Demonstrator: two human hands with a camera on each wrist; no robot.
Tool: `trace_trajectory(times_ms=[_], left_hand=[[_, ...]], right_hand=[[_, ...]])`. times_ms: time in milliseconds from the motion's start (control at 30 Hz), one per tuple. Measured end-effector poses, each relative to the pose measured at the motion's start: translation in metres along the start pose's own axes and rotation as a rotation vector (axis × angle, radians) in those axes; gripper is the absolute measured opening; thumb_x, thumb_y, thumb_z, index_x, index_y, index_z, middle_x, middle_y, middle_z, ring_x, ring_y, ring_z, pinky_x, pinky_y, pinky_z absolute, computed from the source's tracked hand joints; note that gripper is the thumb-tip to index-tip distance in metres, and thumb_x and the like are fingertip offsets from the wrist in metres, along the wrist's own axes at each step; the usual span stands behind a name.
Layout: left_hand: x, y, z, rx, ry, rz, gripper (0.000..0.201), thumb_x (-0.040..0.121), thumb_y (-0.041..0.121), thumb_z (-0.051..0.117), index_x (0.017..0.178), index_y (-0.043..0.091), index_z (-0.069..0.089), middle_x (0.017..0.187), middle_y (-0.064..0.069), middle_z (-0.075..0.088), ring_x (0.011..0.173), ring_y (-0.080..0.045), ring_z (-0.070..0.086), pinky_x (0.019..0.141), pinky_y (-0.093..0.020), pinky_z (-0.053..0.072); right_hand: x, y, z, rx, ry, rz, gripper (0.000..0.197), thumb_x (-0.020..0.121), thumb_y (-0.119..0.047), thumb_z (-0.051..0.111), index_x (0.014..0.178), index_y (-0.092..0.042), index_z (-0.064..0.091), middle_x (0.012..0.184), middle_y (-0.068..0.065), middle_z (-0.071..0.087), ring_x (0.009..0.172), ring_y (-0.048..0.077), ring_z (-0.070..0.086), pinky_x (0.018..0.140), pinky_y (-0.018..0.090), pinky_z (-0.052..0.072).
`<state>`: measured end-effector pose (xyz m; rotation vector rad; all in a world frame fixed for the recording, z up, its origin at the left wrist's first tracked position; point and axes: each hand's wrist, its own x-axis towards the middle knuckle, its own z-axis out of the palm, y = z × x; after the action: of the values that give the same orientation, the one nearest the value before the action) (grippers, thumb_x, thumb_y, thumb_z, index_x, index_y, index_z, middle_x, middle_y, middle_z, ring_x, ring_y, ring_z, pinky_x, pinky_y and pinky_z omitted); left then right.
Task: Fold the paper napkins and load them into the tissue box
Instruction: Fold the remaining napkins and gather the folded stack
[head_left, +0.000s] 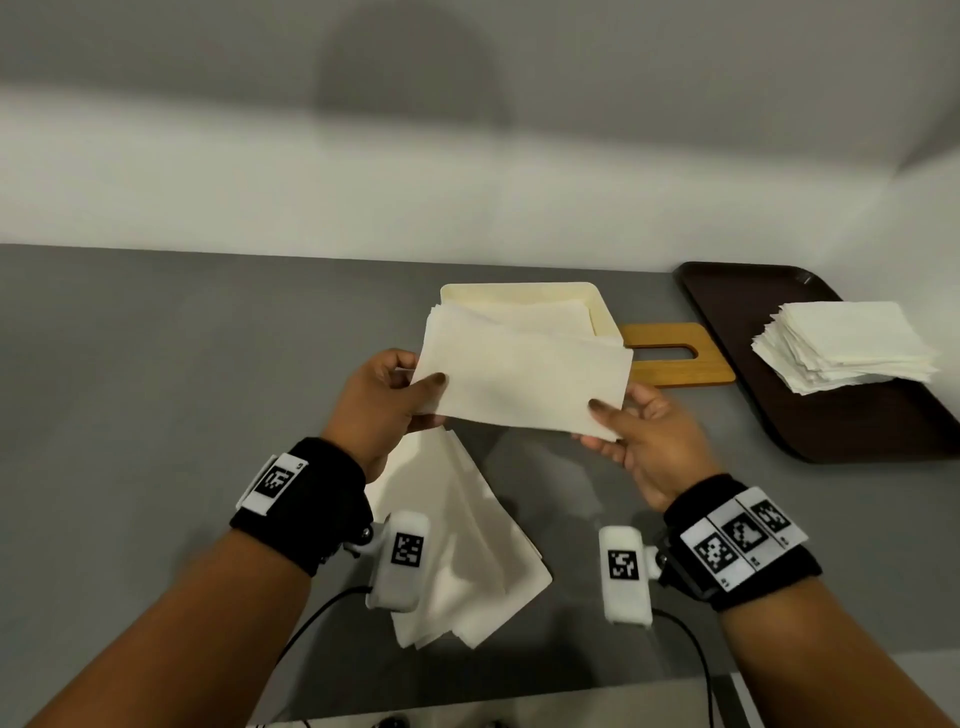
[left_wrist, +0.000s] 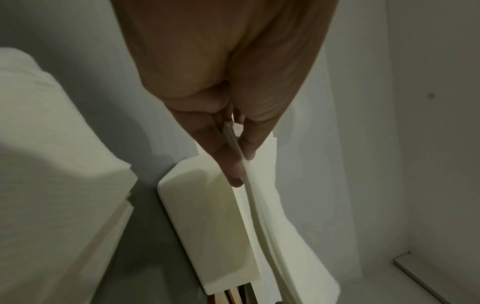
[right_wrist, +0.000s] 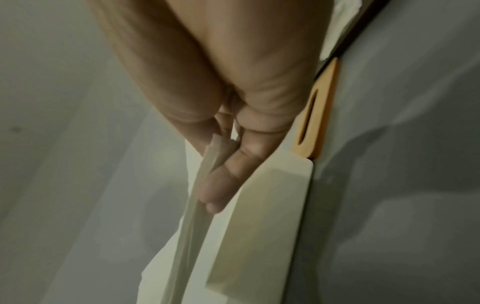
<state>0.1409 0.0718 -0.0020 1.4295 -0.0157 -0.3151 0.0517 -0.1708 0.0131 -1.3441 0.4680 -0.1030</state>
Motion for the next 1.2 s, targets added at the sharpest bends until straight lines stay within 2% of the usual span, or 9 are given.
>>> trace_trajectory(times_ms=[267, 433, 567, 700, 767, 867, 933, 1100, 1200], left_hand=[[0.05, 0.009, 0.007, 0.187, 0.176, 0.041, 0.009, 0.096, 0.01, 0.056, 0.088, 0.012, 0.06, 0.087, -0.007, 0.065, 0.073, -0.015, 0.065, 0.054, -0.017, 0.053], [0.068, 0.002, 0.015, 0.275, 0.151, -0.026, 0.009, 0.094, 0.01, 0.06, 0.097, 0.003, 0.064, 0.086, -0.007, 0.064, 0.076, -0.019, 0.06, 0.067, -0.028, 0.056], [0.071, -0.001, 0.02, 0.308, 0.147, -0.022, 0.013, 0.092, 0.012, 0.065, 0.101, 0.002, 0.064, 0.083, -0.007, 0.064, 0.071, -0.018, 0.06, 0.067, -0.029, 0.057], [0.072, -0.002, 0.02, 0.34, 0.166, -0.012, 0.012, 0.091, 0.009, 0.066, 0.101, 0.005, 0.064, 0.079, -0.002, 0.063, 0.068, -0.014, 0.059, 0.062, -0.024, 0.055], [0.072, -0.002, 0.019, 0.336, 0.155, -0.017, 0.012, 0.091, 0.009, 0.066, 0.102, 0.005, 0.063, 0.081, -0.002, 0.063, 0.069, -0.014, 0.06, 0.06, -0.022, 0.055], [0.07, 0.001, 0.018, 0.343, 0.156, -0.021, 0.012, 0.091, 0.009, 0.064, 0.101, 0.002, 0.064, 0.081, -0.004, 0.064, 0.067, -0.015, 0.059, 0.053, -0.016, 0.055], [0.068, 0.004, 0.016, 0.361, 0.17, -0.013, 0.013, 0.092, 0.009, 0.062, 0.1, 0.0, 0.065, 0.081, -0.007, 0.064, 0.068, -0.017, 0.059, 0.055, -0.018, 0.055], [0.054, 0.008, 0.003, 0.439, 0.179, -0.005, 0.013, 0.094, 0.013, 0.058, 0.099, 0.005, 0.066, 0.082, -0.002, 0.066, 0.075, -0.018, 0.062, 0.072, -0.032, 0.058], [0.04, 0.008, -0.007, 0.49, 0.149, 0.001, 0.012, 0.094, 0.017, 0.058, 0.095, 0.007, 0.066, 0.083, -0.01, 0.069, 0.078, -0.024, 0.065, 0.076, -0.038, 0.058]], right_hand=[[0.083, -0.064, -0.013, -0.127, 0.046, -0.106, 0.01, 0.094, 0.001, 0.055, 0.098, -0.006, 0.06, 0.098, 0.012, 0.065, 0.063, 0.014, 0.073, 0.053, 0.018, 0.057], [0.129, -0.07, -0.013, -0.304, 0.039, -0.016, 0.021, 0.092, -0.004, 0.062, 0.113, -0.006, 0.06, 0.11, 0.016, 0.067, 0.084, 0.031, 0.071, 0.066, 0.03, 0.062], [0.148, -0.062, 0.001, -0.36, 0.005, 0.027, 0.02, 0.092, 0.001, 0.06, 0.112, -0.003, 0.059, 0.117, 0.023, 0.06, 0.082, 0.032, 0.066, 0.051, 0.02, 0.057], [0.159, -0.056, 0.009, -0.46, 0.003, 0.061, 0.016, 0.091, 0.002, 0.061, 0.105, -0.006, 0.061, 0.123, 0.023, 0.06, 0.089, 0.031, 0.066, 0.049, 0.022, 0.057], [0.162, -0.055, 0.01, -0.549, 0.013, 0.067, 0.014, 0.091, -0.001, 0.062, 0.103, -0.007, 0.061, 0.121, 0.019, 0.063, 0.089, 0.029, 0.067, 0.052, 0.028, 0.06], [0.161, -0.06, 0.011, -0.889, 0.053, -0.024, 0.011, 0.09, -0.018, 0.066, 0.095, -0.009, 0.064, 0.111, 0.015, 0.067, 0.096, 0.031, 0.068, 0.076, 0.045, 0.061], [0.155, -0.066, 0.011, -1.183, 0.14, -0.128, 0.027, 0.089, -0.032, 0.063, 0.099, -0.007, 0.066, 0.107, 0.013, 0.068, 0.099, 0.031, 0.065, 0.086, 0.042, 0.054], [0.112, -0.071, 0.016, -1.182, 0.204, -0.329, 0.031, 0.09, -0.035, 0.062, 0.109, -0.01, 0.063, 0.103, 0.005, 0.066, 0.099, 0.024, 0.061, 0.083, 0.03, 0.045], [0.074, -0.051, 0.028, -1.089, 0.075, -0.337, 0.016, 0.088, -0.033, 0.066, 0.091, -0.017, 0.066, 0.088, -0.003, 0.065, 0.084, 0.015, 0.06, 0.069, 0.025, 0.04]])
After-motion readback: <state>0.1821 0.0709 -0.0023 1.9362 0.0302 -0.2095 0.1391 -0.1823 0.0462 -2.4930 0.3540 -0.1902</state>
